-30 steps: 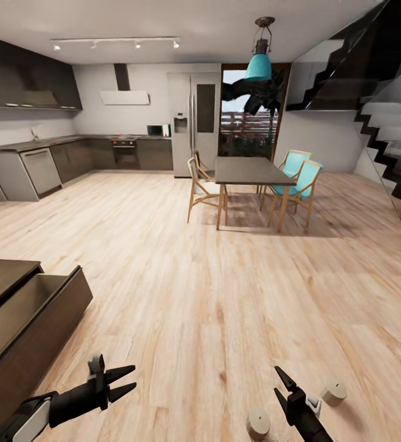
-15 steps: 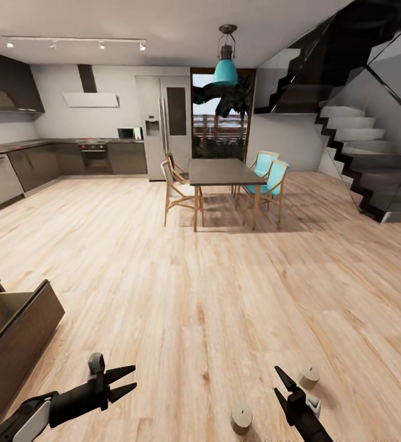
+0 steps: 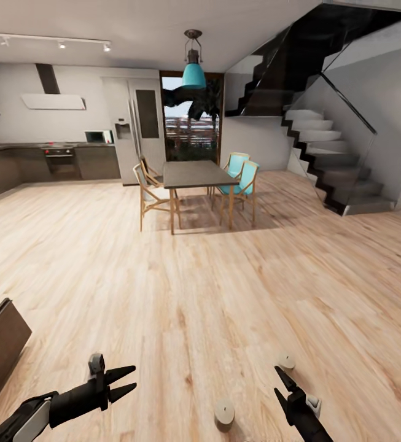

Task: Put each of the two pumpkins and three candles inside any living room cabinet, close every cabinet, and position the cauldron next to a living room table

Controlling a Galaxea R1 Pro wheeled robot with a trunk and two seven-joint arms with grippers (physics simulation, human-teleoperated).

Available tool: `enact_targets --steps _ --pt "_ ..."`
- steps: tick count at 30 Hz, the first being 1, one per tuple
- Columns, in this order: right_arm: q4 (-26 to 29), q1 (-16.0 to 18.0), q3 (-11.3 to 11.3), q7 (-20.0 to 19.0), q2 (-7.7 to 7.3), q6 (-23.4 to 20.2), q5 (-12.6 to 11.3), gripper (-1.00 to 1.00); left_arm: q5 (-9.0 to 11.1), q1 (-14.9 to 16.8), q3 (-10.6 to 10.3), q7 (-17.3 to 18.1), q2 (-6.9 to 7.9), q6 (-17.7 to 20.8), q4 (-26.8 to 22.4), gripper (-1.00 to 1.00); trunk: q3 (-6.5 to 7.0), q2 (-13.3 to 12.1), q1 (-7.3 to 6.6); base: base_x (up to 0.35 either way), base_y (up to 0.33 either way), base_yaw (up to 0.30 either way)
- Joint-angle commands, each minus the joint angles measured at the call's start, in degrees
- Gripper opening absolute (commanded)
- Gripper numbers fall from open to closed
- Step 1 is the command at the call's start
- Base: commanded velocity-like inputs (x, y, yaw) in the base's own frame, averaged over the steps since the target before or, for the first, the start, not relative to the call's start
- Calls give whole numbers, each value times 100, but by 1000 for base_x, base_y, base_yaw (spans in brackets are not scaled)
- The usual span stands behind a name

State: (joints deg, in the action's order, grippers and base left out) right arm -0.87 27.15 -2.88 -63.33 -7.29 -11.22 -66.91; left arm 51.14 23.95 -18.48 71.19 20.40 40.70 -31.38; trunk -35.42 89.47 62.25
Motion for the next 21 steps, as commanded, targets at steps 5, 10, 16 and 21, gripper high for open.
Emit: enact_targets --steps 5,10,16,21 --pt "-9 5 -28 -21 0 -53 -4 100 45 4 -33 9 7 52 0 100 16 3 0 0 0 -274" --pt "-9 3 -28 -19 0 -25 2 100 45 4 -33 9 7 52 0 100 38 3 0 0 0 -274" --pt "-9 6 -28 -13 1 -21 2 100 45 4 -33 9 11 52 0 100 63 3 0 0 16 -274" --pt "-9 9 -28 8 1 -21 1 100 46 4 -33 9 16 52 0 100 85 3 0 0 38 -274"
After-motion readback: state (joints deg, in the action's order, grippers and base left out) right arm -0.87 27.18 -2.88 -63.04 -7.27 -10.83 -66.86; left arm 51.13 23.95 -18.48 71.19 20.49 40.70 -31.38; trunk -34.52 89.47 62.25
